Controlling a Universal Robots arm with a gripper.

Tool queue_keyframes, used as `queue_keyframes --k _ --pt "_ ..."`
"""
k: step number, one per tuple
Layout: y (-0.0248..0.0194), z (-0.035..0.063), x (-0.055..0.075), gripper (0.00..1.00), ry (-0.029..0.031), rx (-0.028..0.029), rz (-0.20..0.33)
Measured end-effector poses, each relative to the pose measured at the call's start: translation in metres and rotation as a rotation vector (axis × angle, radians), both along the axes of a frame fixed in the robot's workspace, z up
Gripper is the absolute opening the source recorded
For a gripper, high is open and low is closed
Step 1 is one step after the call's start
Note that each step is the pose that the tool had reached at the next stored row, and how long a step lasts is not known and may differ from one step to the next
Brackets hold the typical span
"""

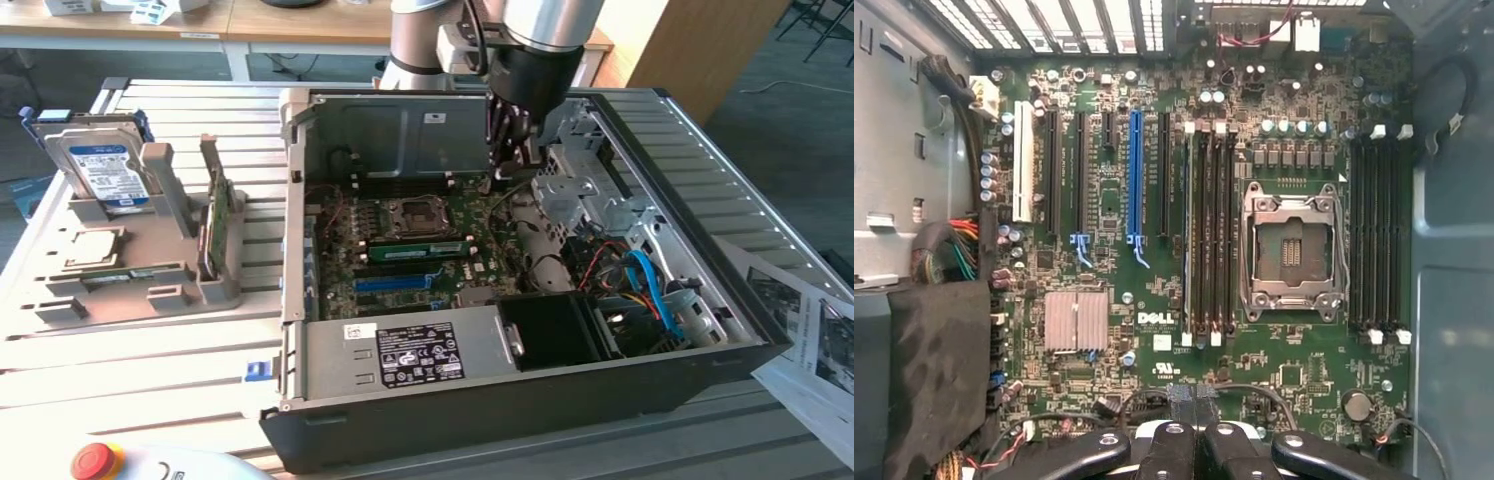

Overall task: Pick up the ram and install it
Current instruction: 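Press down the ram until it locks into place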

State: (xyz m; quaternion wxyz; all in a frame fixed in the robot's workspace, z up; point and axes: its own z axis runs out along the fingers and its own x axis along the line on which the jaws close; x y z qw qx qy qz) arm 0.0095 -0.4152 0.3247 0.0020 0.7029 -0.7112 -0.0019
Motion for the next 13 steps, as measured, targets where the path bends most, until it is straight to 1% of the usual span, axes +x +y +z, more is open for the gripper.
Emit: queue_keyframes --k 4,13 --pt "0.0 -0.0053 0.0 0.1 -0.0001 0.0001 0.0" --pt "0.0 -0.0131 0.0 0.1 -0.0001 -0.0008 0.0"
